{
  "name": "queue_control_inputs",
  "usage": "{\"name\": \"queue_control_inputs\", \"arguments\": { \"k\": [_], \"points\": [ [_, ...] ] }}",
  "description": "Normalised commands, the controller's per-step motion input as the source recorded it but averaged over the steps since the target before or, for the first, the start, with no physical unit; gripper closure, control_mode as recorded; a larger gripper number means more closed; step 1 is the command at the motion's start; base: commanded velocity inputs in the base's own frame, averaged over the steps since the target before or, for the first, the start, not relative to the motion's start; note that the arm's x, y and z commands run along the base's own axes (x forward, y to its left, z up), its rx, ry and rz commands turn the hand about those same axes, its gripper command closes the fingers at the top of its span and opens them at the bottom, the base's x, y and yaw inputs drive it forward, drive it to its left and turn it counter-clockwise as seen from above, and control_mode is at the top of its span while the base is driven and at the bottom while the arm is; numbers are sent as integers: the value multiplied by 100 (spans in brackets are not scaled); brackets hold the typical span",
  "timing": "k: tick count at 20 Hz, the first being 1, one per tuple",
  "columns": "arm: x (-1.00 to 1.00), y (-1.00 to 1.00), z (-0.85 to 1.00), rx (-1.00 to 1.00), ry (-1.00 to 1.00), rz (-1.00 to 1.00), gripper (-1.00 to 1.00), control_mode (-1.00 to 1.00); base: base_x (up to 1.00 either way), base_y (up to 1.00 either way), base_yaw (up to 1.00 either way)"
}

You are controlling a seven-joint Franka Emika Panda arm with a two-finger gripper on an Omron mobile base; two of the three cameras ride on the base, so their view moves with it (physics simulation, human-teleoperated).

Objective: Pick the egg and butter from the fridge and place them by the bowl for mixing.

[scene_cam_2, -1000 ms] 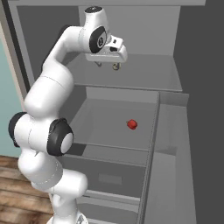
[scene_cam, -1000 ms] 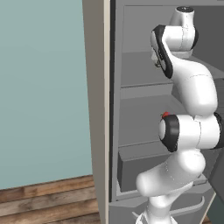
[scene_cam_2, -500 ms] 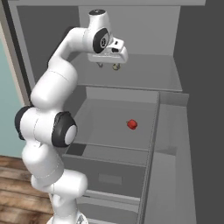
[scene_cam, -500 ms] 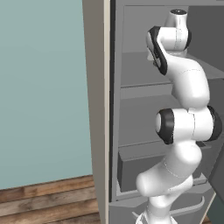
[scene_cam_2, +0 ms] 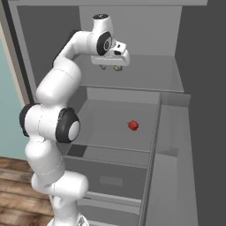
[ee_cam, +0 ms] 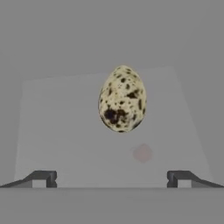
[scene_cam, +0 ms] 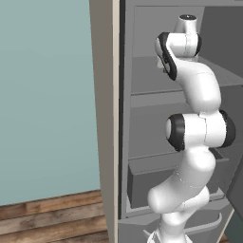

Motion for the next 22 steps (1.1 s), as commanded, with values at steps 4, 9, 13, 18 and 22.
{"name": "queue_control_inputs", "arguments": {
  "k": [4, 9, 13, 18, 22],
  "points": [
    [32, -1, -4, 0, 4, 0, -100, -100, 0, 0, 0],
    [33, -5, 0, 0, 3, 0, -100, -100, 0, 0, 0],
    [29, -11, 0, 0, 5, 0, -100, -100, 0, 0, 0],
    [35, -18, 0, 1, 6, 0, -100, -100, 0, 0, 0],
    [29, -10, 0, 4, 3, 0, -100, -100, 0, 0, 0]
  ]
}}
